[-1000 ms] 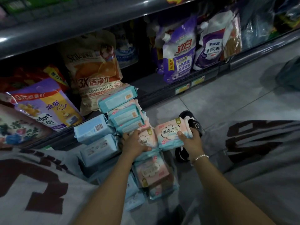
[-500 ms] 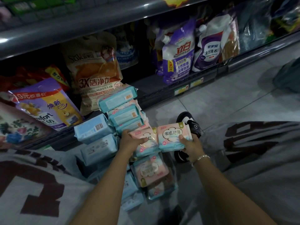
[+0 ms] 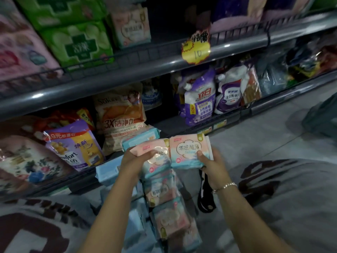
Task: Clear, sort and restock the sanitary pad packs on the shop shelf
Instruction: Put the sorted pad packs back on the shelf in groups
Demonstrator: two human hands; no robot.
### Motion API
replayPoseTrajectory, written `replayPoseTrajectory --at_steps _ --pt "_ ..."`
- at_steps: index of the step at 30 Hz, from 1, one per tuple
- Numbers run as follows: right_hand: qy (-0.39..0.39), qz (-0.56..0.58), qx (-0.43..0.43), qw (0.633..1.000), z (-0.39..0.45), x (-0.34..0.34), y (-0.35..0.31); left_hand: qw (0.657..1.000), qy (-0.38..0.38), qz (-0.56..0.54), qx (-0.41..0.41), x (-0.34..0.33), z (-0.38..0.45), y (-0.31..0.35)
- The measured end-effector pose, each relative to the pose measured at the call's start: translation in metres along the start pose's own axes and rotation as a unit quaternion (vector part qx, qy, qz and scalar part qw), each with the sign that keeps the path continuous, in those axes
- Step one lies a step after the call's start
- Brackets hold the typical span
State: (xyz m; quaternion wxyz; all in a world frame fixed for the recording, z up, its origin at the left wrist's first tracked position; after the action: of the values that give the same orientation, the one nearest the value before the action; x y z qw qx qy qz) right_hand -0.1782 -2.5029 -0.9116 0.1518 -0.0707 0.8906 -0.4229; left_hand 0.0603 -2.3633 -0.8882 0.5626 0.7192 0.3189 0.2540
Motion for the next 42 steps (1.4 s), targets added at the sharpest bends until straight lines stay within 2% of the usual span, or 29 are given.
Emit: replayPoseTrajectory --at_steps 5,8,15,21,25,30,33,36,38,40,42 --pt "-0.079 0.007 0.092 0.993 -0.036 -0.058 -0.101 0.992 0.029 -0.021 -0.122 0.012 0.003 0.123" --pt "-0.108 -0.026 0.139 0.984 -0.055 -0.087 -0.163 0.979 0.042 -0.007 -0.199 0.017 0.005 0.194" --pt "-0.106 -0.042 0.224 0.968 -0.071 -0.130 -0.285 0.952 0.060 -0.008 -0.299 0.008 0.038 0.304" --pt "-0.046 0.036 0.312 0.948 -0.048 -0.124 -0.326 0.928 0.078 0.013 -0.365 -0.034 0.082 0.362" --pt "-0.047 0.054 0.304 0.950 -0.021 -0.127 -0.324 0.914 0.077 0.084 -0.390 -0.055 0.122 0.384" --pt "-0.018 0.064 0.299 0.952 0.008 -0.125 -0.328 0.904 0.055 0.198 -0.375 -0.054 0.167 0.370" --pt "-0.029 0.081 0.287 0.954 0.016 -0.127 -0.330 0.870 0.051 0.306 -0.383 -0.052 0.175 0.371" --pt "-0.036 0.090 0.290 0.952 0.016 -0.130 -0.333 0.808 0.052 0.399 -0.431 -0.061 0.168 0.379" --pt "-0.043 0.092 0.298 0.949 0.015 -0.136 -0.335 0.778 0.040 0.435 -0.451 -0.067 0.165 0.378" --pt "-0.045 0.083 0.317 0.944 0.012 -0.144 -0.338 0.764 0.031 0.455 -0.456 -0.069 0.165 0.375" --pt "-0.045 0.059 0.343 0.936 0.007 -0.156 -0.341 0.774 0.036 0.434 -0.459 -0.067 0.163 0.375"
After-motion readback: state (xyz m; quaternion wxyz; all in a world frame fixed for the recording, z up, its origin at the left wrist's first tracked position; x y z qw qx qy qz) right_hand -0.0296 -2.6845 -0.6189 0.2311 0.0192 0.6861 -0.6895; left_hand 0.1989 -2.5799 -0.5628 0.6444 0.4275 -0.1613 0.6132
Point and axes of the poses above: each hand's wrist, its own z-axis towards the middle knuckle, its own x-axis out of the back of the hand, y = z × x, the point moved 10 cm from there along z, towards the middle knuckle, and after that the axes turned 13 degrees about -x, right-handed, at the moved point
